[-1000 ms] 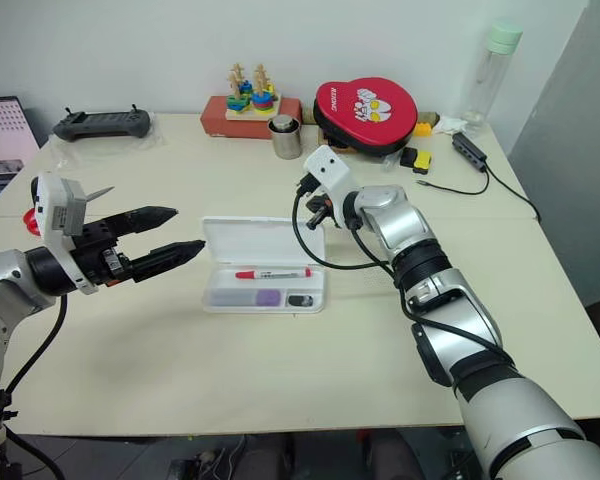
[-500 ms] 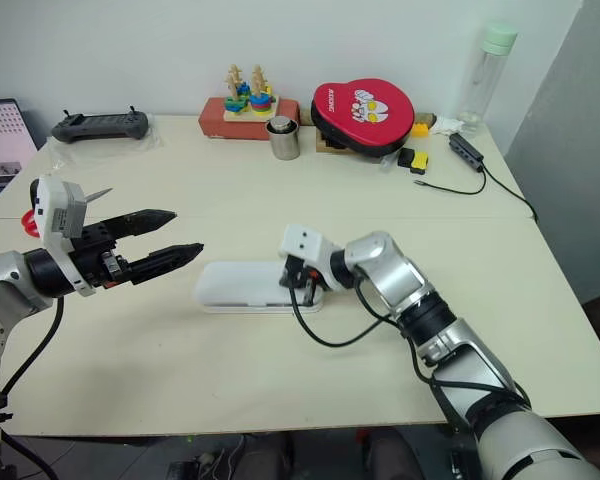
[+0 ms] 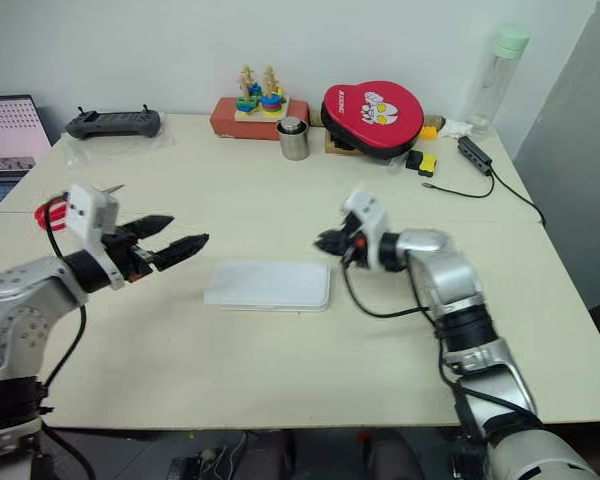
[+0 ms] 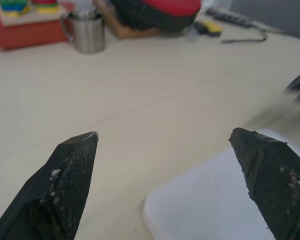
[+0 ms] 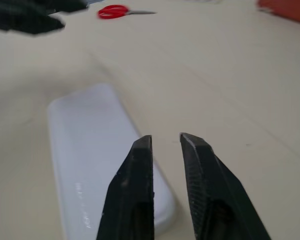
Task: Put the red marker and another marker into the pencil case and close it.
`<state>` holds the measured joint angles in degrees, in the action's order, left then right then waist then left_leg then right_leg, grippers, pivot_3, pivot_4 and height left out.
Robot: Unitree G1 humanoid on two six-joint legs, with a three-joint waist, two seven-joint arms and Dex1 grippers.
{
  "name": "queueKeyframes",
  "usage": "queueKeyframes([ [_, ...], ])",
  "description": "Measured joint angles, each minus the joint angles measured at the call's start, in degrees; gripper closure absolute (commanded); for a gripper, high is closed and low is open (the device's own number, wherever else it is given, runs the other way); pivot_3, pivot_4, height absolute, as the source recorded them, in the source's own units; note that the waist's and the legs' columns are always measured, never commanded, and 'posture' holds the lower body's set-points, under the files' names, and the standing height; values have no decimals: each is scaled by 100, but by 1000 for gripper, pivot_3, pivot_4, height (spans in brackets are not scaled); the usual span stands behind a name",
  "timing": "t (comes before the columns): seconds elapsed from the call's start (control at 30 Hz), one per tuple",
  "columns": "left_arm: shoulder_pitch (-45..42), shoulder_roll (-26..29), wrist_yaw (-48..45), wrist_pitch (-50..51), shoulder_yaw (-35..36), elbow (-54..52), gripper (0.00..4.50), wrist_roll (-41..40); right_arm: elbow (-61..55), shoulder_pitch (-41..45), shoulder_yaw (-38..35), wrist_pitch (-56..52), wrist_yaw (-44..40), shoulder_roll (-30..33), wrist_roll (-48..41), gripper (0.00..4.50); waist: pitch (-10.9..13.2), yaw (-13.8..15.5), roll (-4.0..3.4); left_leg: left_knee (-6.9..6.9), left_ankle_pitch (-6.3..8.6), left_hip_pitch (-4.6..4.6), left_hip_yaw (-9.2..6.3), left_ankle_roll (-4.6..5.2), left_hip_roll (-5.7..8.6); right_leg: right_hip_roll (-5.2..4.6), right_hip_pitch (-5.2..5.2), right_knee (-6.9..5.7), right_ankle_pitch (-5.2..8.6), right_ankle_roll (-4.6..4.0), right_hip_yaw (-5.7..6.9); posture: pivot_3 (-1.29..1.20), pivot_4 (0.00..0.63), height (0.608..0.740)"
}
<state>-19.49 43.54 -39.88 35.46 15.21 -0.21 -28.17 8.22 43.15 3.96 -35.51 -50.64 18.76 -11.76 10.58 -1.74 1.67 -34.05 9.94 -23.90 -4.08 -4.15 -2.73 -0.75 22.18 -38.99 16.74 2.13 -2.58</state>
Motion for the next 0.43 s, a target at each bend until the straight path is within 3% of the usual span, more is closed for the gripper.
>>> queueKeyframes([
  [0.33,-395,190,25,-1018,23,1619,0,710,-628,-502,-504,-537,332,798,-323,189,2,-42,-3,7,0,-2,4,1,0,-1,5,-1,2,-1,-3,0,150,740],
  [0.43,-477,280,-74,-1138,35,1772,0,747,-806,-640,-527,-659,374,905,-423,47,2,-25,-3,6,0,-2,6,1,1,-3,4,1,2,-1,-4,0,150,740],
])
